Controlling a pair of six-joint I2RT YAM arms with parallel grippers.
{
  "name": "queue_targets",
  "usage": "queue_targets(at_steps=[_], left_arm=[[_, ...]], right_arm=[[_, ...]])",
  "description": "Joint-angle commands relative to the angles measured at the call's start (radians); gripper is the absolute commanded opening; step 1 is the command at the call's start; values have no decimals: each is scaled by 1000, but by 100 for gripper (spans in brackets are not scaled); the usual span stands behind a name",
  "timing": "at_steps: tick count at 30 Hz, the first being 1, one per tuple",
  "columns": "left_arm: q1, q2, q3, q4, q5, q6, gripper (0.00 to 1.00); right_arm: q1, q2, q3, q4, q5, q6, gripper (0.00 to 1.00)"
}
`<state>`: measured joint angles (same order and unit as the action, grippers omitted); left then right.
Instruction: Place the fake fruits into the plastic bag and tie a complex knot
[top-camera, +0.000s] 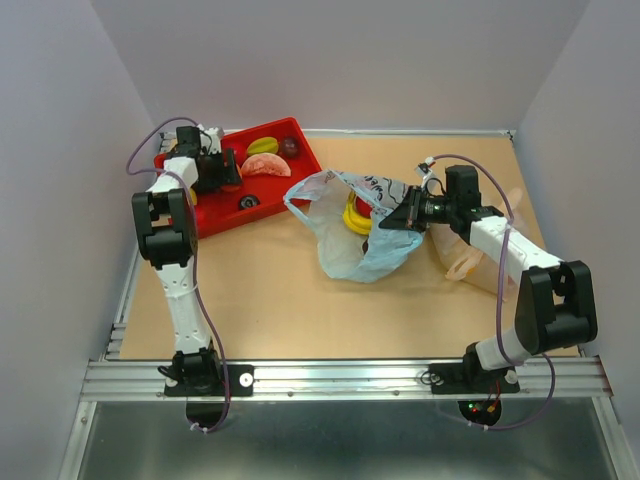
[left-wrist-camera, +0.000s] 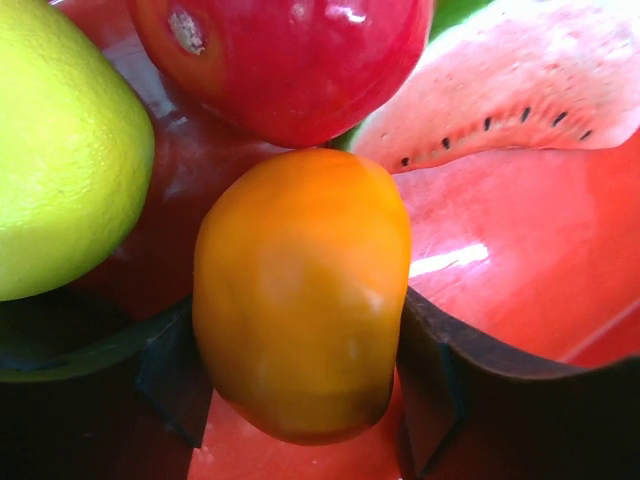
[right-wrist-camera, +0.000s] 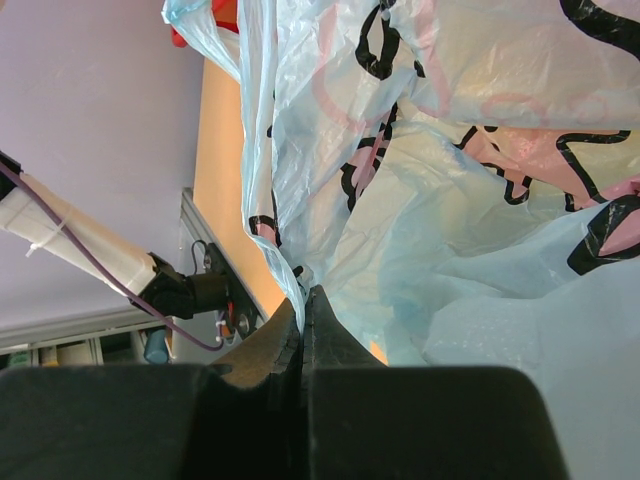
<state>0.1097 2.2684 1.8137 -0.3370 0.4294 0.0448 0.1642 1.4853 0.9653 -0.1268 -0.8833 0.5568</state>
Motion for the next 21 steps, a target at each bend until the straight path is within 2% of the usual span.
queue_targets(at_steps=[1, 5, 9, 11, 13, 14, 17, 19, 21], left_arm=[[2, -29, 44, 21, 55, -16, 67], [4, -183, -32, 76, 127, 4, 52], [-11, -363, -96, 98, 205, 70, 45], [-33, -467, -137, 66, 248, 162, 43], [-91, -565, -200, 18, 343, 260, 45], [-106, -593, -226, 6, 348, 280, 45], [-275, -667, -319, -25, 350, 326, 46], [-344, -684, -400, 7, 364, 273, 45], [-425, -681, -457, 102, 374, 147, 45]], right_arm=[[-3, 0, 21, 29, -11, -5, 1], [-3, -17, 24, 26, -9, -11, 0], [-2, -25, 21, 27, -11, -8, 0], [-2, -31, 24, 27, -17, -12, 0], [-2, -39, 38, 27, -28, -18, 1], [-2, -40, 44, 27, -34, -18, 1], [-3, -36, 61, 30, -57, -6, 0], [-3, -37, 82, 29, -56, -1, 1], [-3, -42, 102, 30, -59, 0, 1]])
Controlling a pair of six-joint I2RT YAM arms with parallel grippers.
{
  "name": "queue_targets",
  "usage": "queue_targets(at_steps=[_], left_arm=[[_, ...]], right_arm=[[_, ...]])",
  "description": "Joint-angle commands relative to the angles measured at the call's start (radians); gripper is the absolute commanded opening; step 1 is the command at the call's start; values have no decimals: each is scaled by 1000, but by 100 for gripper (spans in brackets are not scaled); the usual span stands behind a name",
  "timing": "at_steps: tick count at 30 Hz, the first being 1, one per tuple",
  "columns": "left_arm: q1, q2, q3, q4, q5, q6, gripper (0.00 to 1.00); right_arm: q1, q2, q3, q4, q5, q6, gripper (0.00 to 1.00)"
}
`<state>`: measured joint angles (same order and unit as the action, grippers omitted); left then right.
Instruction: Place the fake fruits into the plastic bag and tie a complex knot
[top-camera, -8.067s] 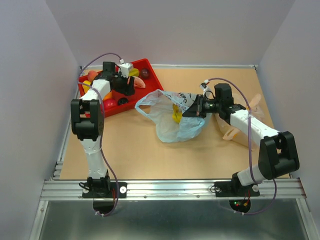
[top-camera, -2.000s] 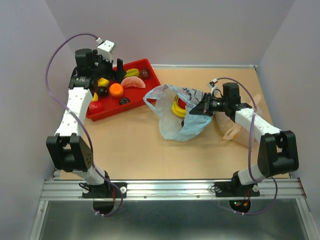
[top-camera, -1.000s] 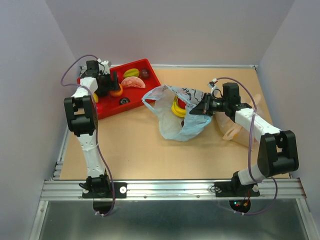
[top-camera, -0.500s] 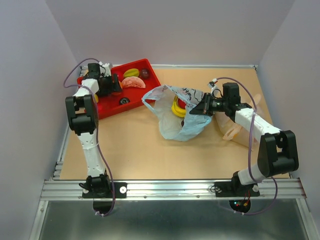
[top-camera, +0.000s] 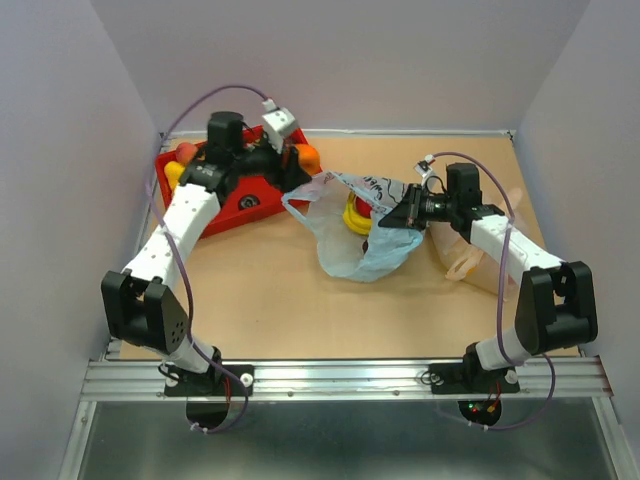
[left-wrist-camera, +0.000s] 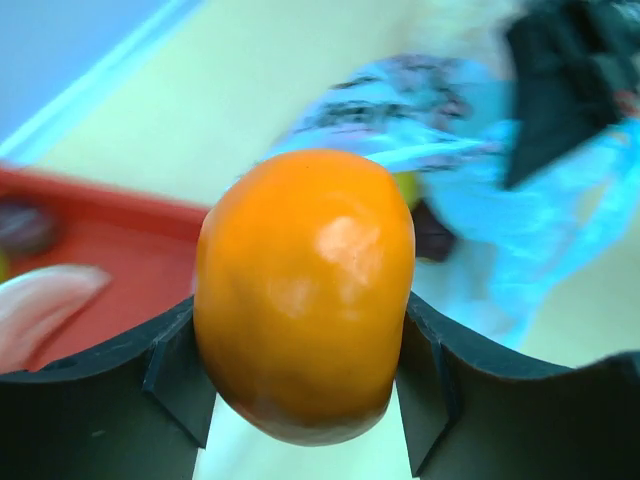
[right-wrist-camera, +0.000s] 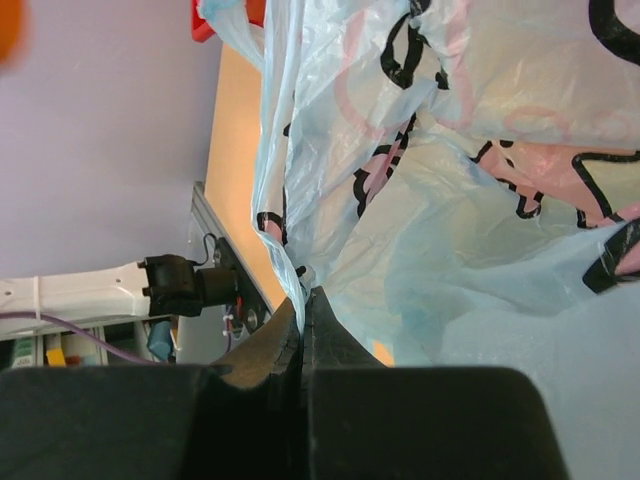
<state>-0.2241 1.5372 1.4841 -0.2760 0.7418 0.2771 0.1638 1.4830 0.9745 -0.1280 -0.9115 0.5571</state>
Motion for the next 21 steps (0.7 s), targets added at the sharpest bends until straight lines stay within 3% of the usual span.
queue_targets(at_steps=[1, 7, 10, 15, 17, 21], left_arm=[[-115, 58, -152, 75, 70, -119, 45], [-270, 152, -243, 388, 38, -396, 46], [-299, 240, -182, 490, 5, -461, 46], [-314, 406, -39, 725, -82, -661, 55], [-328, 458, 8, 799, -149, -687, 64], [-337, 526, 47, 842, -378, -719, 98]], right_arm=[[-1, -40, 101, 31, -36, 0, 0], [-3, -61, 167, 34, -56, 9, 0], [-3, -63, 171, 36, -72, 20, 1], [-3, -78, 112, 34, -92, 17, 0], [-4, -79, 90, 33, -92, 15, 0], [-9, -67, 78, 33, -83, 20, 0]])
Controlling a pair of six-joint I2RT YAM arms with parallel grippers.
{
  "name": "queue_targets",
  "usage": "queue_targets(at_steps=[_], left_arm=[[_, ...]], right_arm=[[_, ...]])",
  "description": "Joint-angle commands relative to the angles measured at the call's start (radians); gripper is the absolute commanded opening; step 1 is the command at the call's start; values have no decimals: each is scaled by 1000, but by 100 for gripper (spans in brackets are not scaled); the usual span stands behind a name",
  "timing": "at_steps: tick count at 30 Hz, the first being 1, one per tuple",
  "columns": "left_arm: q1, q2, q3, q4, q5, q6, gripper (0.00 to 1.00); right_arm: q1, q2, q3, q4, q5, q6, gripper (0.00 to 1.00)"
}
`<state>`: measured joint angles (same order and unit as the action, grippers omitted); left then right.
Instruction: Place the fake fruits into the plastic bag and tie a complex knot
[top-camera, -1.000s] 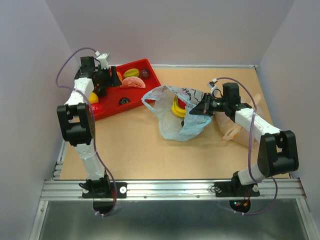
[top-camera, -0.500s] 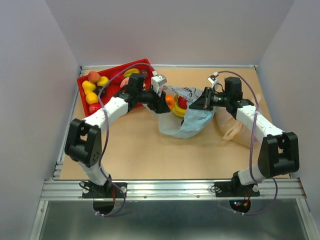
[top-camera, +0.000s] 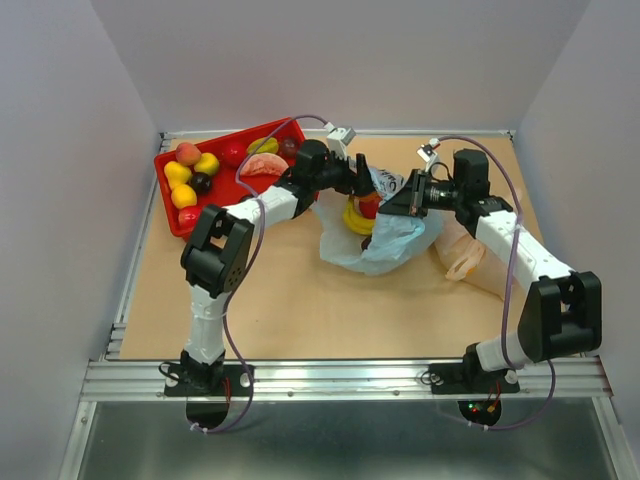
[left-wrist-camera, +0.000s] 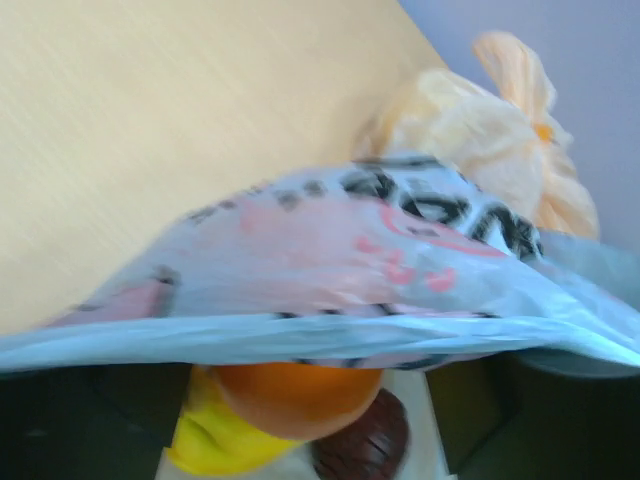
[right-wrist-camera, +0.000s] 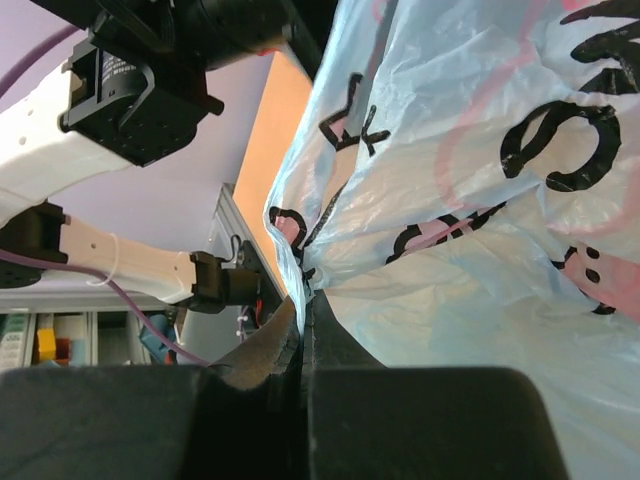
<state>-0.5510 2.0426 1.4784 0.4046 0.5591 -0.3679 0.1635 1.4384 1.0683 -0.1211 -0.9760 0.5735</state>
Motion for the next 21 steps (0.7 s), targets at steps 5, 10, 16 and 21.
queue_targets(at_steps=[5, 10, 16, 21], left_arm=[[-10, -16, -9, 154, -148, 7, 99], [29, -200, -163, 74, -16, 132, 99], [166, -409, -237, -148, 171, 262, 99], [335, -570, -245, -258, 117, 443, 99]], right_arm=[[-34, 13, -5, 28, 6, 14, 0], [-44, 65, -8, 26, 54, -3, 0], [-45, 116, -8, 31, 92, -9, 0], [-45, 139, -27, 51, 86, -4, 0]])
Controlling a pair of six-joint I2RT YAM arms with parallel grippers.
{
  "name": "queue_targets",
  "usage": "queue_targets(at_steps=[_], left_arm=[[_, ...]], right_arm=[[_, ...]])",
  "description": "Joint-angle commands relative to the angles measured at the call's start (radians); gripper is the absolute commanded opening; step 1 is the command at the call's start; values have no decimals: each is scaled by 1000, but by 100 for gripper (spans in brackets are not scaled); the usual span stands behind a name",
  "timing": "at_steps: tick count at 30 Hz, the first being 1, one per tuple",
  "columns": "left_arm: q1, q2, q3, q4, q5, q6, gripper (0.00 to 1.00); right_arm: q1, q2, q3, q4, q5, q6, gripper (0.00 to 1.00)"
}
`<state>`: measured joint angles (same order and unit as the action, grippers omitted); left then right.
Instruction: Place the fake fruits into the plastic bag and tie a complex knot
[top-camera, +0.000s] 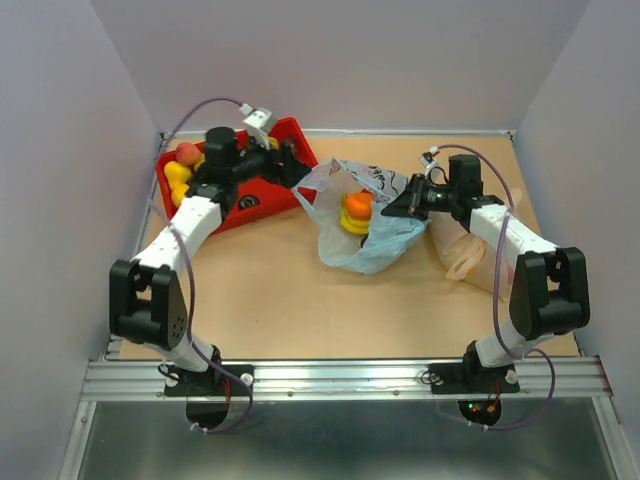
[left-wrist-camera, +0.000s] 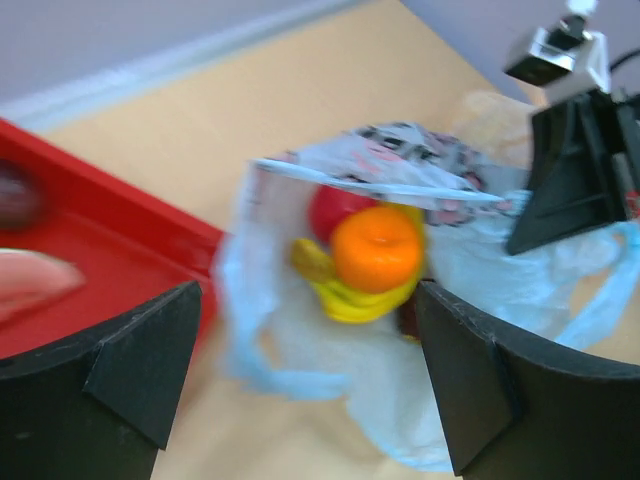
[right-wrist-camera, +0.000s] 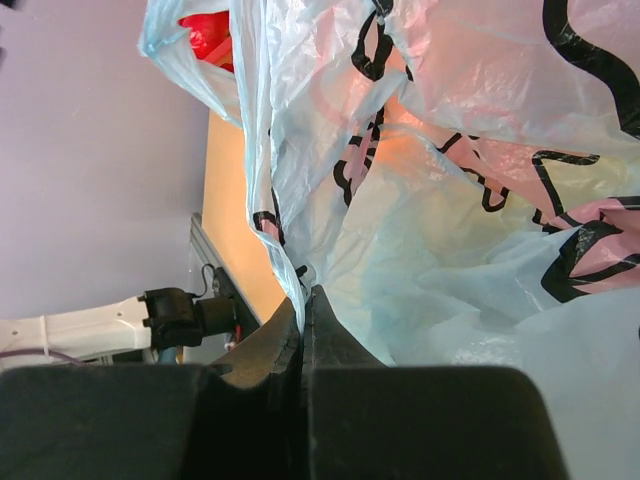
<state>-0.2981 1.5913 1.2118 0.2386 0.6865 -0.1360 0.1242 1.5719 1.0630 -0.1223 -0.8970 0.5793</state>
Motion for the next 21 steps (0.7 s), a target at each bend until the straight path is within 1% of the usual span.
queue_targets(at_steps=[1, 2, 3, 4, 5, 6, 8, 9, 11, 12, 14, 16, 17, 18, 21], left_arm=[[86, -116, 44, -131, -69, 213, 98], [89, -96, 93, -197, -172, 314, 96], [96, -77, 121, -229, -217, 360, 95], [99, -53, 149, -261, -252, 447, 95], [108, -27, 179, -292, -277, 485, 95], [132, 33, 233, -339, -300, 513, 93], [165, 91, 287, -360, -306, 544, 93], [183, 161, 364, -398, -315, 571, 92], [218, 234, 449, -429, -347, 569, 92], [227, 304, 536, -456, -391, 556, 91], [257, 389, 628, -460, -404, 541, 92], [263, 441, 682, -460, -459, 536, 94], [272, 497, 713, -464, -467, 538, 95], [277, 524, 773, -481, -473, 539, 95], [290, 620, 874, -493, -484, 527, 96]], right_arm=[[-6, 8, -24, 55, 7, -7, 0], [-6, 11, -26, 67, 7, 0, 0], [-6, 13, -28, 70, 7, 4, 1], [-6, 14, -28, 76, 7, 5, 0], [-8, 14, -28, 78, 7, 7, 1], [-6, 14, -26, 78, 7, 8, 0], [-6, 7, -21, 78, 7, 8, 0], [-6, 4, -21, 78, 4, 7, 0], [-6, -4, -18, 78, 1, 5, 0], [-8, -6, -18, 76, 0, 5, 1], [-8, -1, -17, 76, -5, 5, 0], [-6, 3, -20, 78, -8, 2, 0], [-6, 5, -21, 78, -8, 4, 0], [-6, 10, -21, 78, -8, 2, 1], [-8, 14, -23, 78, -13, 1, 0]])
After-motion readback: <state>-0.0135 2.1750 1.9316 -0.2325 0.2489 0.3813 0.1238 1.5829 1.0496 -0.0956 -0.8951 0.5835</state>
